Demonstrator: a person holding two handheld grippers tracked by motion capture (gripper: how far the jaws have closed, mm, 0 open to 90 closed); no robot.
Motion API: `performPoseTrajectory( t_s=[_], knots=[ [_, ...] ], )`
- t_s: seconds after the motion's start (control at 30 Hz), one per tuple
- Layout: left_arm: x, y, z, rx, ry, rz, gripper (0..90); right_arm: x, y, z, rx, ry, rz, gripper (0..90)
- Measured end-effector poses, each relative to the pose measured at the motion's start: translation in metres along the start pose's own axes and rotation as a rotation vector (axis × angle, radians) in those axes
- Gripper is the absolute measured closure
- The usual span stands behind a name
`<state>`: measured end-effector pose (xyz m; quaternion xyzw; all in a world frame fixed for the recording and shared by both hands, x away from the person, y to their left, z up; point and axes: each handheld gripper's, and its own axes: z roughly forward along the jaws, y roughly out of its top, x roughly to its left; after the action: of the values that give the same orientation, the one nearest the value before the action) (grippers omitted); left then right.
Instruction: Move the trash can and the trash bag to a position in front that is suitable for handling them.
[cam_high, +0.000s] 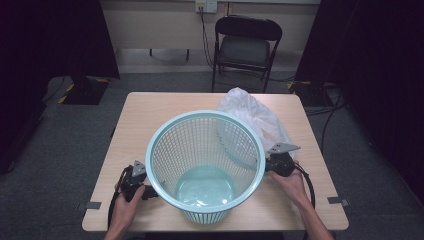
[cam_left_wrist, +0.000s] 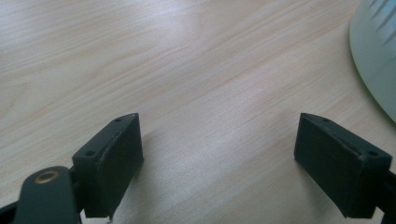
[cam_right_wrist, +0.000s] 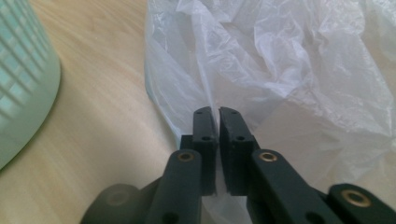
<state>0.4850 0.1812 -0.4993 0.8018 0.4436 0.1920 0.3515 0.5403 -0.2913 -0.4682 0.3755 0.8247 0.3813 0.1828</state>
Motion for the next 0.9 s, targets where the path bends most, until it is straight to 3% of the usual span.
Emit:
performPoseTrajectory(
  t_s=[0.23, 0.8, 0.9],
  knots=[
    [0.011, -0.003, -0.002, -0.012, 0.040, -0.037, 14.8, 0.007, -0.022, -0.020, -0.003, 0.023, 0.008, 90.0],
    [0.012, -0.003, -0.002, -0.010, 0.041, -0.040, 13.9, 0.037, -0.064, -0.079, -0.006, 0.054, -0.002, 89.9],
    [0.012, -0.003, -0.002, -0.009, 0.041, -0.041, 13.4, 0.045, -0.067, -0.088, -0.009, 0.062, 0.000, 84.4]
  ],
)
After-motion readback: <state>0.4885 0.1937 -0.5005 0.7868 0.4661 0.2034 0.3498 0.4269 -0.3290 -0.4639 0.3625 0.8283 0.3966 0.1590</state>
